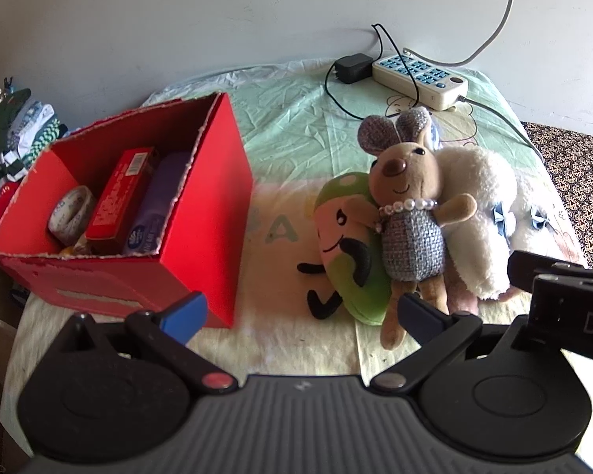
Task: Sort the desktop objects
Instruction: 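Approach the plush toys on the bed with both tools open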
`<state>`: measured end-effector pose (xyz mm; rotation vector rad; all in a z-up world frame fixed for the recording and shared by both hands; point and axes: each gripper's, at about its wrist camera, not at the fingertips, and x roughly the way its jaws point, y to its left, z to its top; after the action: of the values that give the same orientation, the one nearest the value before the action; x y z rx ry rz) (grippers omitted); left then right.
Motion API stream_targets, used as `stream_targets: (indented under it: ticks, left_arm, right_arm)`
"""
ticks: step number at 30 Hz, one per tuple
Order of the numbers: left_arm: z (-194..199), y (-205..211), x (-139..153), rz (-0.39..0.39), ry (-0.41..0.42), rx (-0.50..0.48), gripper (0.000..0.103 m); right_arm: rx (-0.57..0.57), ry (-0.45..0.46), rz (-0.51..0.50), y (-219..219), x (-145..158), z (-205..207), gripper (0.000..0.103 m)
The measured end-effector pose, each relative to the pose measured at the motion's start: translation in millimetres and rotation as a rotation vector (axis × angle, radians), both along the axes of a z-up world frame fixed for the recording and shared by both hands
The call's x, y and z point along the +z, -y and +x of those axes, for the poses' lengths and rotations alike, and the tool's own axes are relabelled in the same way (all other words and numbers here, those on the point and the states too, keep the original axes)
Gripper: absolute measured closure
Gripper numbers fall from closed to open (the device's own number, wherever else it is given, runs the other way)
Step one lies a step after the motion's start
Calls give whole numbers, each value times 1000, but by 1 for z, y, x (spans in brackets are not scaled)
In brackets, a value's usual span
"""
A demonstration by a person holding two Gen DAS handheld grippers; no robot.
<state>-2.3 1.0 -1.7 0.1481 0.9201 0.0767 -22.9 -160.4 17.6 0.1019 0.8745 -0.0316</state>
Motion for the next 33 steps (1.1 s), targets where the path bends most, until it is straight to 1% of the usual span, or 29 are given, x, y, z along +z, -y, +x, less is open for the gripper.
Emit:
stream_targets:
  ticks: [8, 12, 25, 30, 33]
  left_arm:
    - [-7, -3, -5, -32, -32, 9, 1]
    - [-10, 0, -1, -23, -37, 12, 1]
    - [-24, 4, -1, -43, -43, 30, 1]
    - [-28, 3, -7, -38, -59, 32, 1]
    - [-28, 1, -7, -36, -60, 28, 1]
  right_arm:
    - [15, 1, -1, 4, 0, -6, 16]
    - [21, 6, -9, 0, -2, -11, 16]
    - [41, -3, 4, -2, -3, -25, 17]
    - [22, 3, 13, 2, -7, -29, 17]
    - [0, -10, 36, 6, -8, -27, 17]
